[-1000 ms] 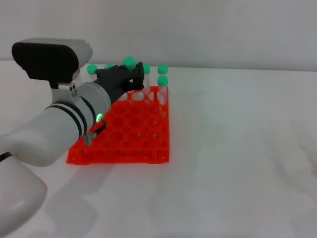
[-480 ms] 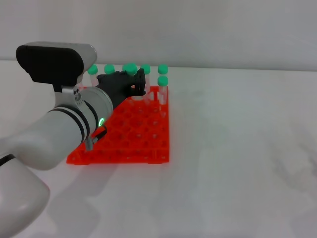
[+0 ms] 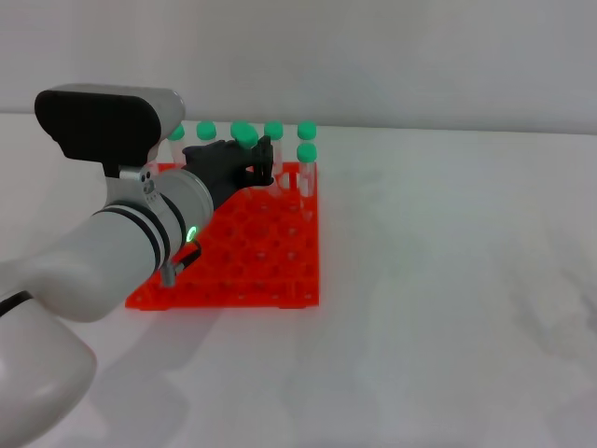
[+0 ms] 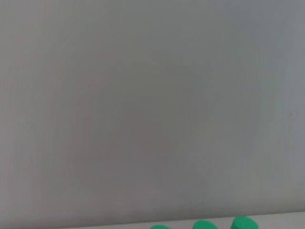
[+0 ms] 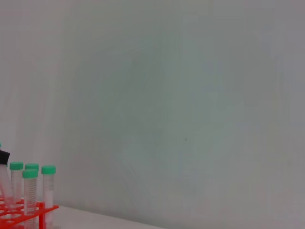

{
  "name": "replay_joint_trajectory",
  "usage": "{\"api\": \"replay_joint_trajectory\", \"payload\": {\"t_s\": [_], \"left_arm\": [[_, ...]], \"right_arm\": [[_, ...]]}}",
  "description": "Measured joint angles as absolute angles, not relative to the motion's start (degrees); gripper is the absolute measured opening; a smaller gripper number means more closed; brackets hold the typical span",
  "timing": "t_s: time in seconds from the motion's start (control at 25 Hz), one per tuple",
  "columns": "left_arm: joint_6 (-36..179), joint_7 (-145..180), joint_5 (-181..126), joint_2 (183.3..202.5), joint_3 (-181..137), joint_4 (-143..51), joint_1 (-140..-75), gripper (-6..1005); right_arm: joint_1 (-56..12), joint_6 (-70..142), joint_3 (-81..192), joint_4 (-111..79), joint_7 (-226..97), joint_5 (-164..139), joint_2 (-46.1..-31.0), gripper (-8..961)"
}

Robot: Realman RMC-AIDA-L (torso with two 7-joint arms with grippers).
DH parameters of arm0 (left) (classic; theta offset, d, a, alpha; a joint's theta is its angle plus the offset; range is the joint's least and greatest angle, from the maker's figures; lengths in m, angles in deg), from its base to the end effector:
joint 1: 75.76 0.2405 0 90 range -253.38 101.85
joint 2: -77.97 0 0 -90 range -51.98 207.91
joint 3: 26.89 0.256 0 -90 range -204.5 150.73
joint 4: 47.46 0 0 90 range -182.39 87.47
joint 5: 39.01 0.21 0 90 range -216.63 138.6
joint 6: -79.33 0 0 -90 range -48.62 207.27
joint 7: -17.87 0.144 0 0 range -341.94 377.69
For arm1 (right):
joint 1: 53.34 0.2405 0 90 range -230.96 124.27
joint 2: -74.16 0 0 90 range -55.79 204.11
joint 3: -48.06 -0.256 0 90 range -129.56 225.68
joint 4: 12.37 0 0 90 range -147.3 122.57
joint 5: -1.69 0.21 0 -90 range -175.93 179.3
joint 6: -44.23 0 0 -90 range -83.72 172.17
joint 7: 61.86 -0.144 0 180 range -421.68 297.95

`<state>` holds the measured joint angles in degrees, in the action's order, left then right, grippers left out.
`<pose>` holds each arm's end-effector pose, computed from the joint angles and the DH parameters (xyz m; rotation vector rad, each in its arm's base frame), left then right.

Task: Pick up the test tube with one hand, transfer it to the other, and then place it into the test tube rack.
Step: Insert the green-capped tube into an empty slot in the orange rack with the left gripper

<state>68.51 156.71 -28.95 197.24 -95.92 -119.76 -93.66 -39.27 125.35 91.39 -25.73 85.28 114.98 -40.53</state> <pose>-0.1756 0.3791 -0.0475 -1.9135 -0.9005 -0.5262 0.3677 0.2668 0.0348 -1.9133 0.4526 0.7548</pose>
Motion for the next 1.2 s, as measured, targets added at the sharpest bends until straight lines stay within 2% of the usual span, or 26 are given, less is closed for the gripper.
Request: {"api": "replay_joint_trajectory", "payload": {"t_s": [0.56, 0.88, 1.2], "left_arm": [[70.07, 156.66, -31.2, 197.23, -96.24, -111.57, -98.4, 214], [70.13, 156.61, -31.2, 197.24, -96.38, -110.2, -98.83, 213], [70.15, 156.83, -30.92, 197.23, -96.46, -108.69, -98.75, 333]], "right_arm": [[-39.28, 125.36, 91.36, -25.63, 85.2, 114.92, -40.54, 869], [-39.4, 125.82, 91.32, -25.25, 84.96, 114.94, -40.53, 869], [-39.47, 126.81, 91.6, -24.94, 84.85, 114.98, -40.53, 869]]}}
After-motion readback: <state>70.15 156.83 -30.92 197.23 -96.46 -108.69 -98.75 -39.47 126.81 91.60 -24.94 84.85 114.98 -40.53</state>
